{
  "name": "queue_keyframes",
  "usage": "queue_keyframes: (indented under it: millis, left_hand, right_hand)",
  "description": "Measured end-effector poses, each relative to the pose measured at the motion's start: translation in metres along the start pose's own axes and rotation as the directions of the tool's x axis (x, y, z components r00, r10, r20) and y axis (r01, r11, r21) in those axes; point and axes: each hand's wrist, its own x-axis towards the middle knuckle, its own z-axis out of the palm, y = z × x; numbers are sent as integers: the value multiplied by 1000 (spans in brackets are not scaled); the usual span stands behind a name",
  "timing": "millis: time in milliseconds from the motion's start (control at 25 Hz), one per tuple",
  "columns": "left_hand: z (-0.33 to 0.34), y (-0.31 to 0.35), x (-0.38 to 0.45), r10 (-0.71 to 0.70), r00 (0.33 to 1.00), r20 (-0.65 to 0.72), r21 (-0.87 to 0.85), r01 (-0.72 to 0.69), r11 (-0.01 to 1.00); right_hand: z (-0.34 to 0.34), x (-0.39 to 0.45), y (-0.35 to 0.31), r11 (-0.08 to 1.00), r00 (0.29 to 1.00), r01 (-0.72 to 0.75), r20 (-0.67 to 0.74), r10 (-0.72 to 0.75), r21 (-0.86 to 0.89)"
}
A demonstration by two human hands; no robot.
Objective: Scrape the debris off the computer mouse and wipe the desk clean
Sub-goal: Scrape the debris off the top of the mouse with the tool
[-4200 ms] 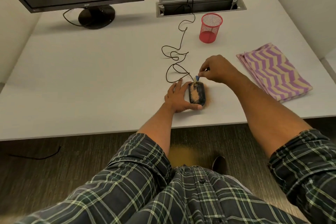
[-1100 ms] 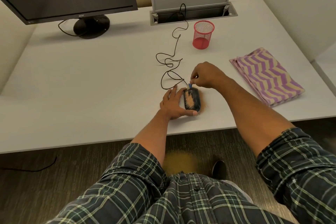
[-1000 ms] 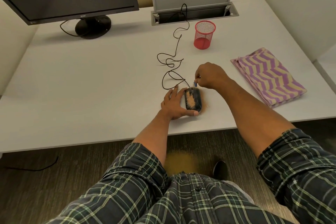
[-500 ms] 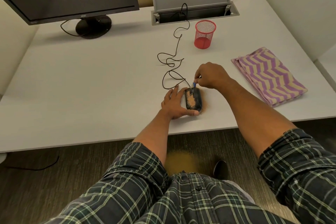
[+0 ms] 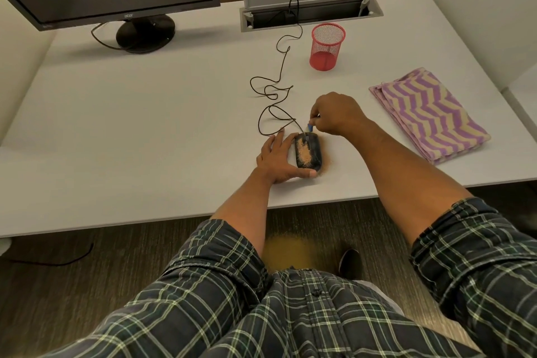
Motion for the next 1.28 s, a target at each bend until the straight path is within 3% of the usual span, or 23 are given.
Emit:
queue_keyframes:
  millis: [360, 960, 1280]
  left_hand:
    - [0, -1, 0, 6, 1000, -1, 11, -6, 1000]
    - [-2, 1, -2, 8, 1000, -2, 20, -8, 1000]
    - [-1, 0, -2, 9, 1000, 1, 26, -9, 1000]
  right_hand:
    - [3, -3, 9, 991, 999, -36, 15, 35, 131]
    - [-11, -1, -10, 997, 995, 61, 81, -57, -49]
    - [-14, 2, -17, 999, 992, 36, 123, -32, -28]
